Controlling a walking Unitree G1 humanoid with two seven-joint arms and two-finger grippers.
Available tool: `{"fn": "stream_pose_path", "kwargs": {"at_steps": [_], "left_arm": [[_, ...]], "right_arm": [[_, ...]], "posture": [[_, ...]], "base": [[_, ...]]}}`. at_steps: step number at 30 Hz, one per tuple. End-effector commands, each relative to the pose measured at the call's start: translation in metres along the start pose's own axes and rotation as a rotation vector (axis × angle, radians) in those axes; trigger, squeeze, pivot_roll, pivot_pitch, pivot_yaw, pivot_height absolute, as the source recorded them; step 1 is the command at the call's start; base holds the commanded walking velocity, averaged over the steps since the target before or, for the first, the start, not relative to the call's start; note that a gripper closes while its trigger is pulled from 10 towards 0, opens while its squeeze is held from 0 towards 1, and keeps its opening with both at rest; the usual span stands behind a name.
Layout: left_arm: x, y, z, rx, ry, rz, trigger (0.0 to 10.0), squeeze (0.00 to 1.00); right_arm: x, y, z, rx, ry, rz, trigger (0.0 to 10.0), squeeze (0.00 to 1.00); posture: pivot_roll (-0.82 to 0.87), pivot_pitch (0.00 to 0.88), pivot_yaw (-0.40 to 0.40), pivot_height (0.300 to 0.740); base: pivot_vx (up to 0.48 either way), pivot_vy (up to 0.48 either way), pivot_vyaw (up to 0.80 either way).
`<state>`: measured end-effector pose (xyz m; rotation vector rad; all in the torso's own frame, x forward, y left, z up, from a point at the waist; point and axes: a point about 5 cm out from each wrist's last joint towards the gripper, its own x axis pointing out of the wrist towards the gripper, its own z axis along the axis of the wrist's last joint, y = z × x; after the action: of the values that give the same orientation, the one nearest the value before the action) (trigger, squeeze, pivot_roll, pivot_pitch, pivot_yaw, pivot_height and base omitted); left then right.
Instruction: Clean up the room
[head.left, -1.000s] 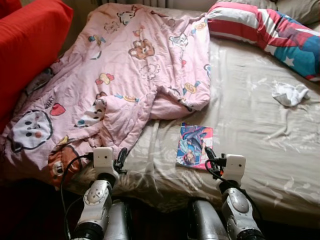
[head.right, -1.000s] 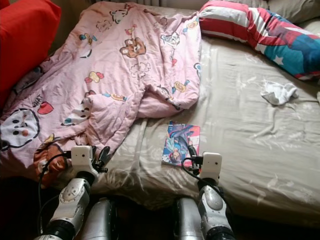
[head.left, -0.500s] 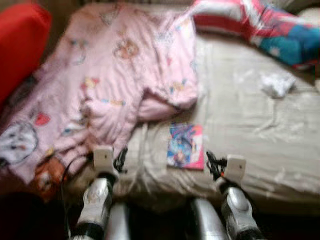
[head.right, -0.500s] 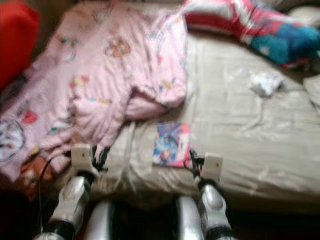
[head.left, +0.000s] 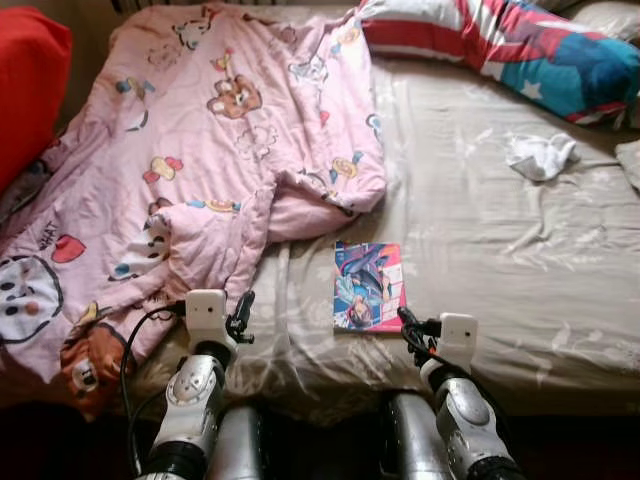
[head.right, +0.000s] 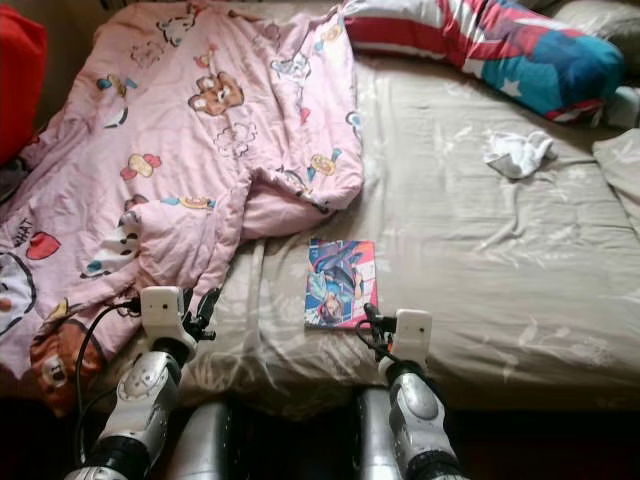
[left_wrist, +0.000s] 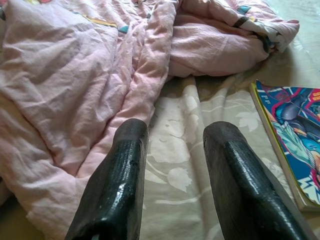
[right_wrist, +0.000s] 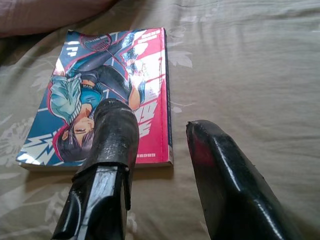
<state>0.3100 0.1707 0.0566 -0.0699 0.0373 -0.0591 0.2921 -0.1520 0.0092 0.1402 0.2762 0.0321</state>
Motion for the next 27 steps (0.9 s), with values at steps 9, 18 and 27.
{"fn": "stream_pose_path", "kwargs": {"at_steps": [9,18,27], "left_arm": [[-0.002,-0.001,-0.004,0.005,0.025,-0.010,10.0,0.00],[0.001,0.000,0.000,0.012,0.020,-0.016,10.0,0.00],[-0.001,0.003,0.005,0.029,0.004,-0.018,10.0,0.00]], "right_arm": [[0.005,0.004,-0.001,-0.010,0.050,0.019,10.0,0.00],[0.015,0.007,0.016,-0.026,0.021,0.015,10.0,0.00],[0.020,0.000,0.022,0.068,0.040,-0.056,10.0,0.00]], "posture": [[-0.07,0.254,0.012,0.614],[-0.06,0.276,0.013,0.614],[-0.03,0.328,0.022,0.614]], "base": [[0.000,0.000,0.00],[0.000,0.000,0.00],[0.000,0.000,0.00]]}}
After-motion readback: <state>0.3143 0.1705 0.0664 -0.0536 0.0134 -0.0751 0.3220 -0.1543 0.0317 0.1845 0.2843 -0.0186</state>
